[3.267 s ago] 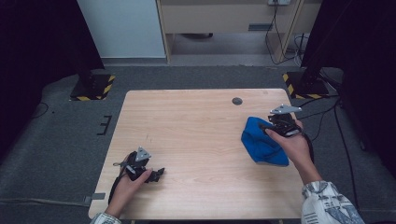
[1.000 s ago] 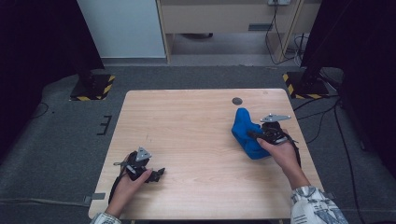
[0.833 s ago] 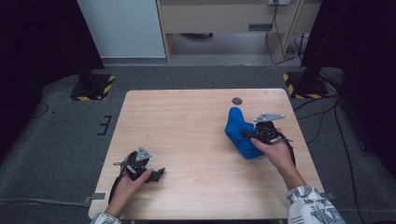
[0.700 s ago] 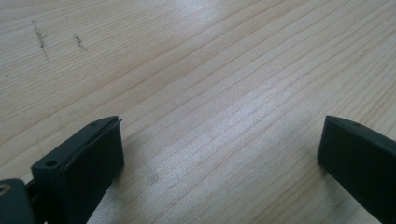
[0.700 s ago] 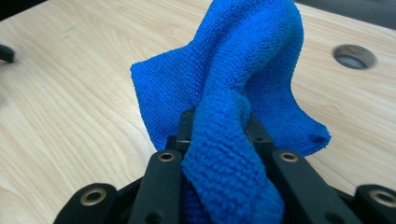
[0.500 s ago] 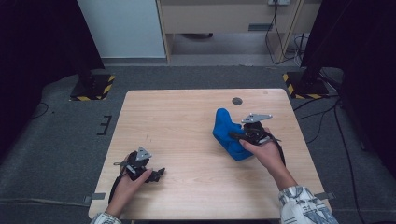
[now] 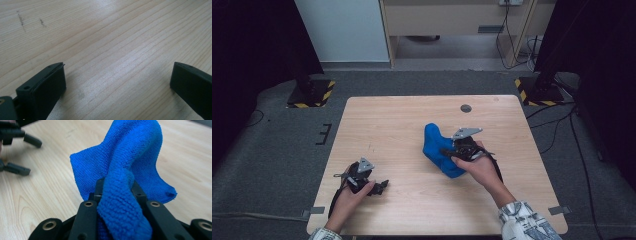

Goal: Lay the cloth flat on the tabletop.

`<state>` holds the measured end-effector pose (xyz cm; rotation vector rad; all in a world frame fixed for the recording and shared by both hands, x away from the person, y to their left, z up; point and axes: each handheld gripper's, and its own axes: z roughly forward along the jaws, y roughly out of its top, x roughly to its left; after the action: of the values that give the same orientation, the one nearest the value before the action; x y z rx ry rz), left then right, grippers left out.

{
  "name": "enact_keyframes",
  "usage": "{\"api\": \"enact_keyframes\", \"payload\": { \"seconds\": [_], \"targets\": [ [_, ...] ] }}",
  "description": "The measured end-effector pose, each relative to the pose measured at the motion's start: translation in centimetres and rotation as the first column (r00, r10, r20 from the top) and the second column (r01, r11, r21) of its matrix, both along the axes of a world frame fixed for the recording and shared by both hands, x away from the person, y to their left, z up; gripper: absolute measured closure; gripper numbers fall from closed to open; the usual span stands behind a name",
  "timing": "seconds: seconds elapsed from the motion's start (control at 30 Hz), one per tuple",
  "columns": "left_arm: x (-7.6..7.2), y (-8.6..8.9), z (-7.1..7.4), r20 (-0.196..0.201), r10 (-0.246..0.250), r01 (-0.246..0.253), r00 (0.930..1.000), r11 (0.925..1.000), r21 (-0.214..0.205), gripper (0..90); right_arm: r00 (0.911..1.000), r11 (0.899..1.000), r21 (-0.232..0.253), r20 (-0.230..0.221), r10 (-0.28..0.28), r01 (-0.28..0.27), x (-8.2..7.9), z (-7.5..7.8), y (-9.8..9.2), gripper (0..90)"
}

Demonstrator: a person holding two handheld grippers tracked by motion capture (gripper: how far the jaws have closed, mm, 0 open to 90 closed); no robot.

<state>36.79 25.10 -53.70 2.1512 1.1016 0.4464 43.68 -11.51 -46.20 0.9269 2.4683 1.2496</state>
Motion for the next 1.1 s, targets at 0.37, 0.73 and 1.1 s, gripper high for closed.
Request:
{"api": "enact_keyframes", "payload": {
  "seconds": [0.37,0.73,1.1],
  "targets": [
    [0.0,0.0,0.0,0.000,0.000,0.000,1.0000,1.0000,0.000,0.0,0.9957,0.995,-0.039,-0.030,0.087,-0.088,-0.5,-2.7,4.0,72.3],
    [0.0,0.0,0.0,0.000,0.000,0.000,1.0000,1.0000,0.000,0.0,0.9915,0.988,-0.096,-0.066,0.112,-0.118,-0.8,-5.3,5.8,66.7],
    [0.0,0.0,0.0,0.000,0.000,0.000,1.0000,1.0000,0.002,0.0,0.9996,0.992,-0.125,-0.018,0.021,-0.023,-1.0,-5.3,5.8,26.0]
  ]
}}
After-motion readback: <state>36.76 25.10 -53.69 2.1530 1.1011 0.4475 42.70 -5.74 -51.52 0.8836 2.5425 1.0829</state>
